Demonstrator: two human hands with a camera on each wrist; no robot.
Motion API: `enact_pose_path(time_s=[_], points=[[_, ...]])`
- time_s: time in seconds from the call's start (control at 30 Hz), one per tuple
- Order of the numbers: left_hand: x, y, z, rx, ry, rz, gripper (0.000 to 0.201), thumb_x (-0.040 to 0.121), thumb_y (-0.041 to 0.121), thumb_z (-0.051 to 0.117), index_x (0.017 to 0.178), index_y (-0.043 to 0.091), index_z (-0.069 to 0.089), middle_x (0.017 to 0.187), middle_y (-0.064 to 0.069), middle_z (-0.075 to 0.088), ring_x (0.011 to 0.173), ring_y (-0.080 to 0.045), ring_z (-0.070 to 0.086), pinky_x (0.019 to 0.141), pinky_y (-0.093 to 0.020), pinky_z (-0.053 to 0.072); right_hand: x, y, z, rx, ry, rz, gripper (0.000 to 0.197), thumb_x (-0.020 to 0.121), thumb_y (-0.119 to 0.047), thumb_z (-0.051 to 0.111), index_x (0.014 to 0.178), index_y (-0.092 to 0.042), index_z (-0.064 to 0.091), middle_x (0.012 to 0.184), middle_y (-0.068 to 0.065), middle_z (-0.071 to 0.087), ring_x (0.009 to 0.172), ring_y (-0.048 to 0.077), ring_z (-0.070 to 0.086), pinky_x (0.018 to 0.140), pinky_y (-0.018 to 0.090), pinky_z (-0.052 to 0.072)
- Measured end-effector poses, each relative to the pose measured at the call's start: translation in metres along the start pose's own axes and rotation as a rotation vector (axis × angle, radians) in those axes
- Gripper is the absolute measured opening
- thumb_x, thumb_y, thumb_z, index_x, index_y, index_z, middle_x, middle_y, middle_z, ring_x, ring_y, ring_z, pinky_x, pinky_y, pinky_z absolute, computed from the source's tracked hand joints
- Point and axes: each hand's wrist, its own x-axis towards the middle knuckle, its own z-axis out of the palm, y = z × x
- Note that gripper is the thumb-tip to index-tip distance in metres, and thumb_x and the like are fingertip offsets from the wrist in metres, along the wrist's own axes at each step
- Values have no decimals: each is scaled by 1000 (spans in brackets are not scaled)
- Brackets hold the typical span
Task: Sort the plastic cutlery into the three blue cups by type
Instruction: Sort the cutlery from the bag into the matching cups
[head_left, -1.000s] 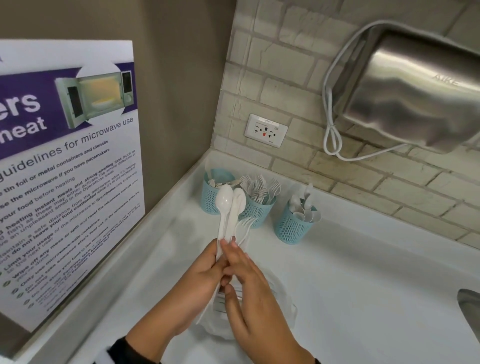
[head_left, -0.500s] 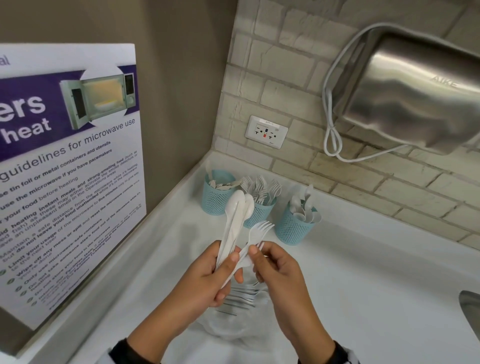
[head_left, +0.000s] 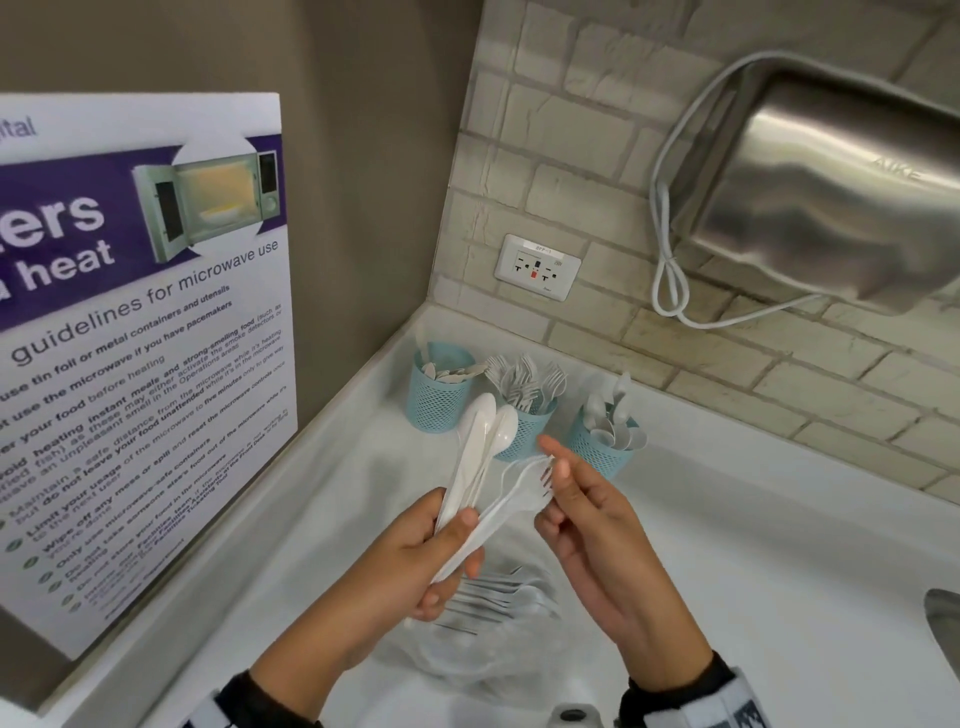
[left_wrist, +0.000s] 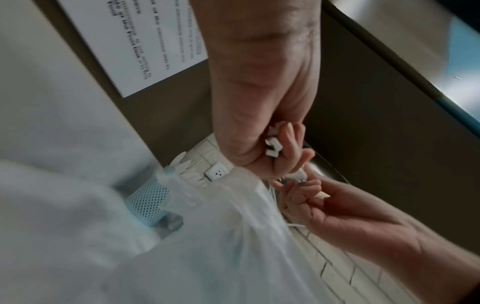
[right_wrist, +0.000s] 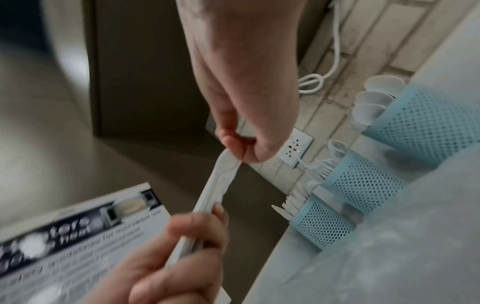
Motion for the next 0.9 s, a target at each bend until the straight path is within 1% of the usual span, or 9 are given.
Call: enact_pose_path(time_s=[0.07, 0.13, 0.27, 0.37, 0.47, 0.63, 0.7, 0.8, 0.9], points=[[0, 0, -3, -22, -17, -16, 27, 99, 28, 44, 114, 6, 49, 64, 0, 53, 40, -8, 27, 40, -18, 23, 1, -4, 0, 30, -108, 68, 43, 79, -18, 65, 121, -9, 64, 78, 1, 50, 56, 7, 38, 54, 17, 44], [1, -1, -4, -32, -15, -13, 27, 99, 28, 44, 114, 7, 50, 62, -1, 51, 39, -9, 25, 40, -17, 21, 3, -6, -1, 2, -151, 87, 39, 80, -14, 65, 119, -7, 66, 77, 2, 49, 55, 7, 39, 54, 17, 44], [0, 1, -5, -117, -37, -25, 25, 97, 31, 45, 112, 14, 56, 60, -3, 47, 37, -8, 20, 39, -16, 17, 2, -9, -1, 21, -220, 128, 29, 74, -14, 68, 103, -11, 72, 85, 1, 64, 54, 6, 47, 57, 16, 49], [0, 3, -6, -171, -66, -55, 26, 96, 33, 47, 110, 13, 58, 58, -4, 46, 36, -8, 19, 37, -14, 17, 3, -7, 0, -33, -241, 93, 24, 77, -14, 67, 100, -10, 67, 79, 3, 64, 58, 8, 53, 63, 17, 52], [3, 1, -2, -169, -29, -82, 26, 97, 31, 45, 107, 10, 56, 58, -6, 48, 34, -9, 22, 37, -15, 19, 8, -6, 0, -206, -173, 8, 21, 80, -14, 64, 98, -5, 63, 71, 2, 63, 63, 10, 56, 67, 18, 52], [5, -2, -2, -45, 76, -52, 26, 99, 33, 43, 99, 11, 56, 59, -6, 56, 36, -12, 32, 39, -18, 24, 15, -15, -2, -324, -92, -79, 21, 79, -18, 67, 96, -7, 71, 64, 0, 59, 57, 8, 52, 60, 18, 48], [6, -4, -4, 24, 127, -20, 27, 99, 32, 42, 93, 8, 54, 62, -4, 61, 36, -13, 36, 38, -19, 26, 25, -27, -11, -313, 12, -174, 14, 82, -15, 66, 92, -8, 72, 65, 0, 59, 56, 8, 50, 59, 16, 48], [8, -6, -7, 57, 217, -15, 28, 99, 32, 43, 95, 7, 54, 65, 0, 63, 39, -13, 41, 38, -20, 29, 41, -50, -29, -327, 244, -371, 10, 89, -10, 63, 88, -12, 73, 62, -5, 65, 55, 4, 53, 61, 15, 49], [9, -5, -9, 58, 255, -15, 28, 98, 32, 43, 95, 7, 55, 66, 1, 63, 40, -13, 43, 38, -20, 31, 61, -65, -42, -357, 465, -493, 8, 89, -18, 66, 89, -14, 73, 60, -7, 68, 55, 4, 60, 68, 18, 53]])
